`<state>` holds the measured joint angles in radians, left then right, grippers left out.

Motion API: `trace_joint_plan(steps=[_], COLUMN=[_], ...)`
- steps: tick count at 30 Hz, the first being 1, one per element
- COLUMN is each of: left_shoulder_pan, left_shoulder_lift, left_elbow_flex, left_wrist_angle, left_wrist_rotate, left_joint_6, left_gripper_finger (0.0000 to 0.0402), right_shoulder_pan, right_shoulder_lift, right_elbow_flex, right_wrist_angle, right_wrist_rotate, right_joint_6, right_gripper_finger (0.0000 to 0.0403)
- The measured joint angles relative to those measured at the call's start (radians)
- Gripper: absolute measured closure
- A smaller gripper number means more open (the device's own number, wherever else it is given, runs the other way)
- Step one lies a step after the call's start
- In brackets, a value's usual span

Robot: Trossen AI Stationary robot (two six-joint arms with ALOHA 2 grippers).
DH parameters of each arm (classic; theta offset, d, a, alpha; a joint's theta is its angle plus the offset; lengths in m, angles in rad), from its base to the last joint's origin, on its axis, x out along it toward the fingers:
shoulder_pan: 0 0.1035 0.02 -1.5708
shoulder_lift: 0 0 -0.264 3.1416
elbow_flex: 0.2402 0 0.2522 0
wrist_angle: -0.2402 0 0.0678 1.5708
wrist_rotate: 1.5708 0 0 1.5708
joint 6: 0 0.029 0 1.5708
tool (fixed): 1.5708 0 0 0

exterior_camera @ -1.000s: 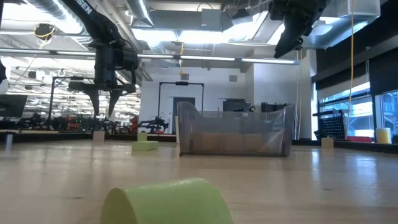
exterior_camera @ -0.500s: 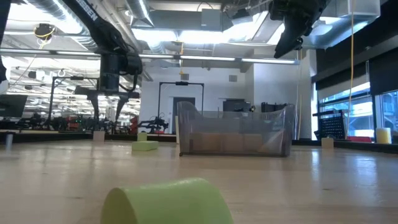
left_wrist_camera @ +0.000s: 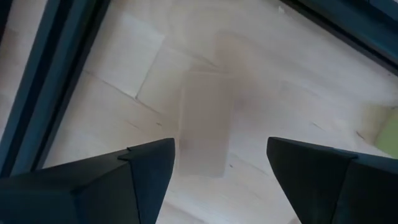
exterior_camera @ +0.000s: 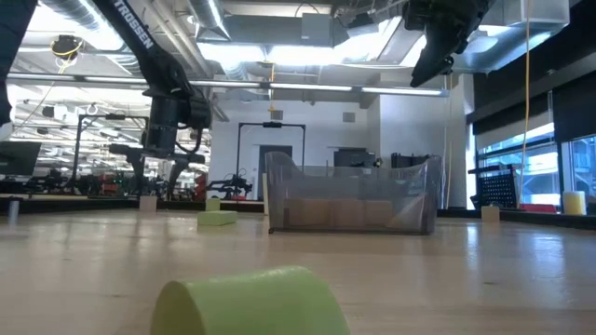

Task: Sort & place blocks by color
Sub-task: Put the brown block into the white bin

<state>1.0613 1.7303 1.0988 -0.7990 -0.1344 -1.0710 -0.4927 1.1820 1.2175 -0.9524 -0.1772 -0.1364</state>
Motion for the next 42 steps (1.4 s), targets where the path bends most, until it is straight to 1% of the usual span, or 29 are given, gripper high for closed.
trace_joint_plan(steps=[8, 11, 24, 27, 37, 39, 42], left_shoulder_pan=[0.001, 0.001, 0.0, 0.0, 0.0, 0.0, 0.0], left_shoulder_lift=[0.061, 0.078, 0.078, 0.078, 0.078, 0.077, 0.076], left_elbow_flex=[0.0, 0.0, 0.0, 0.0, 0.0, 0.0, 0.001], left_wrist_angle=[-0.001, -0.003, 0.015, 0.026, 0.026, 0.026, 0.026], left_wrist_rotate=[-0.016, -0.006, -0.004, -0.004, -0.019, -0.018, -0.001], left_joint_6=[0.006, 0.007, 0.003, 0.004, 0.014, 0.075, 0.223], left_gripper_finger=[0.0154, 0.0154, 0.0159, 0.0174, 0.0253, 0.0268, 0.0282], right_shoulder_pan=[0.0, 0.0, 0.0, 0.0, 0.0, 0.0, 0.0], right_shoulder_lift=[0.0, 0.0, 0.0, 0.0, 0.0, 0.0, 0.0], right_elbow_flex=[0.0, 0.0, 0.0, 0.0, 0.0, 0.0, 0.0], right_wrist_angle=[0.0, 0.0, 0.0, 0.0, 0.0, 0.0, 0.0], right_wrist_rotate=[0.0, 0.0, 0.0, 0.0, 0.0, 0.0, 0.0], right_joint_6=[0.0, 0.0, 0.0, 0.0, 0.0, 0.0, 0.0], right_gripper_finger=[0.0228, 0.0228, 0.0228, 0.0228, 0.0228, 0.0228, 0.0228])
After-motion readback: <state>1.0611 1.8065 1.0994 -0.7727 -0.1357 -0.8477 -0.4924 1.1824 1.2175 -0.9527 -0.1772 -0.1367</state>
